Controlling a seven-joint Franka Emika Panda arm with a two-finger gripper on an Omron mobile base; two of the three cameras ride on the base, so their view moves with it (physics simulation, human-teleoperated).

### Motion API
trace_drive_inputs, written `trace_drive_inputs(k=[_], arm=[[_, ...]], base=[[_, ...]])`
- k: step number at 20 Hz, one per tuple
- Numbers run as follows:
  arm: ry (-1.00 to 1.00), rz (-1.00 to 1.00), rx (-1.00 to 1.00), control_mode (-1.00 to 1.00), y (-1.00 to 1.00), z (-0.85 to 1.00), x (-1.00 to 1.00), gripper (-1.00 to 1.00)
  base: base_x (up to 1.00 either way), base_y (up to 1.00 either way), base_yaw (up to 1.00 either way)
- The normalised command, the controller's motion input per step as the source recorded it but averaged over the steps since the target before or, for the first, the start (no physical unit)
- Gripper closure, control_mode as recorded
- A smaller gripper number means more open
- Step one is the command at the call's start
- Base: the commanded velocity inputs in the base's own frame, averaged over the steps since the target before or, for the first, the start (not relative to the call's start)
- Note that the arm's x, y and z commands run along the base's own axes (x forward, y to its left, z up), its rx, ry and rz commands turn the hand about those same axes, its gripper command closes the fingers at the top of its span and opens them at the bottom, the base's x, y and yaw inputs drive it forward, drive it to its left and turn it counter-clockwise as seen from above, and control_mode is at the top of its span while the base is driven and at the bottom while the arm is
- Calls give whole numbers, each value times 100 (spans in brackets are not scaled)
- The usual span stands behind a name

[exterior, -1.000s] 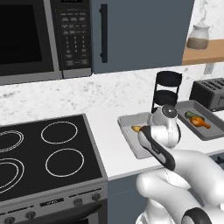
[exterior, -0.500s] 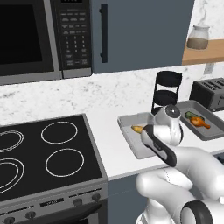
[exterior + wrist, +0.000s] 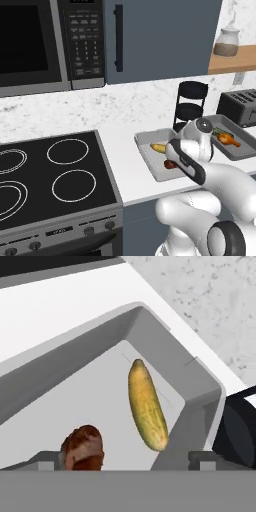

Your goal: Place one cucumber and one chicken drumstick in each tupperware on the nearby counter, to pack two identical lunches.

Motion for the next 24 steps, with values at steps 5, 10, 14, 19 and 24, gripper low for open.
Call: trace_drive_inputs(k=[5, 10, 14, 19, 24], arm=[[-17, 10, 1, -100, -4, 100, -21, -100], [-6, 13, 0, -100, 0, 99, -49, -100], [-2, 11, 0, -100, 0, 99, -66, -100], [-2, 10, 1, -100, 0, 100, -71, -100], [-7, 8, 1, -100, 0, 98, -88, -100]], base=[[0, 0, 0], [0, 0, 0], [0, 0, 0], [0, 0, 0], [0, 0, 0]])
